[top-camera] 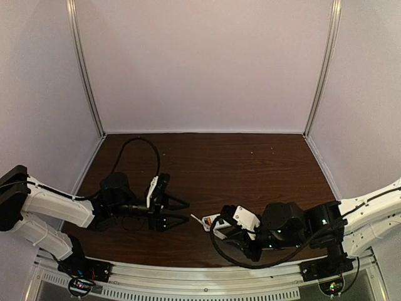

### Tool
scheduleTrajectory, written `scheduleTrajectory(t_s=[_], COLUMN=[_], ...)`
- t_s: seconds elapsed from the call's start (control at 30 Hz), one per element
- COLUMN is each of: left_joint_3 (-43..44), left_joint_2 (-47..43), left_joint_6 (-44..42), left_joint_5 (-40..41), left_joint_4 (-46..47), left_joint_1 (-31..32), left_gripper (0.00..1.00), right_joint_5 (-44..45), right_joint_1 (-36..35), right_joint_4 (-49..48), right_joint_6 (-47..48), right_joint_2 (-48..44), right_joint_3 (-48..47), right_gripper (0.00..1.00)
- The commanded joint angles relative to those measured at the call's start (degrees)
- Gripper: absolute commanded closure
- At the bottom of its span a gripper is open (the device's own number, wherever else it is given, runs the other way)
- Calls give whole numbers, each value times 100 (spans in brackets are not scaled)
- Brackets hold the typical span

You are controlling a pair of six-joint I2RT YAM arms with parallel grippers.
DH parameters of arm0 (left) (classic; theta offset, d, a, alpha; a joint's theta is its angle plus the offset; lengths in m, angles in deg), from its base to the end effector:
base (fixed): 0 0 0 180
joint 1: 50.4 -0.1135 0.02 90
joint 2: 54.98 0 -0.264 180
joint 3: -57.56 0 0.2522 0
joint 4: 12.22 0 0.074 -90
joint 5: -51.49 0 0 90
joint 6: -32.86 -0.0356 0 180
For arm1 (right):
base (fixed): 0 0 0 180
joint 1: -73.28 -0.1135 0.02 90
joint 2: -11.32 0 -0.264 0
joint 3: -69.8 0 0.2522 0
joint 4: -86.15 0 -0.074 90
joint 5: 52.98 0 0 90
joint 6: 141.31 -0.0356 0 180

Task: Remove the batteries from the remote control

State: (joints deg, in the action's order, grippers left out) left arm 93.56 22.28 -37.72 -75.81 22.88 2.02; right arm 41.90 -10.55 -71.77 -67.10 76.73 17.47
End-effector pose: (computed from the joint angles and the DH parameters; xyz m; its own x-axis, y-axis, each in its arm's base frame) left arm 0.1373 -0.2137 0.1937 -0.3935 0.0777 -0.9160 0.9193 0.0355 -0.3919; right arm 0.0294 0.2436 0.2334 -0.3271 -0.5030 -0.8000 -0.9292 0.3254 0.1753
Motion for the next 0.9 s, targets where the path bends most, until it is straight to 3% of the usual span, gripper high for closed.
scheduleTrajectory(t_s=[0.0, 0.2, 0.47, 0.87], left_joint_3=[211, 334, 595, 624], left_joint_2=[104, 238, 354, 330], left_joint_6=[32, 324, 1286, 1587], left_joint_5=[-323, -404, 217, 318], left_joint_4=[187, 215, 42, -42], left_joint_1=[-48, -48, -48, -52], left_gripper=[40, 43, 47, 65], right_joint_5=[613, 1334, 2398, 2707], right_joint_1=[-43, -70, -300, -406], right_joint_4=[116, 68, 140, 238], right_joint_6=[-122, -85, 144, 243], right_joint_2=[137, 332, 1087, 1461], right_joint_3=[-262, -370, -883, -1200], right_gripper=[100, 100, 100, 100])
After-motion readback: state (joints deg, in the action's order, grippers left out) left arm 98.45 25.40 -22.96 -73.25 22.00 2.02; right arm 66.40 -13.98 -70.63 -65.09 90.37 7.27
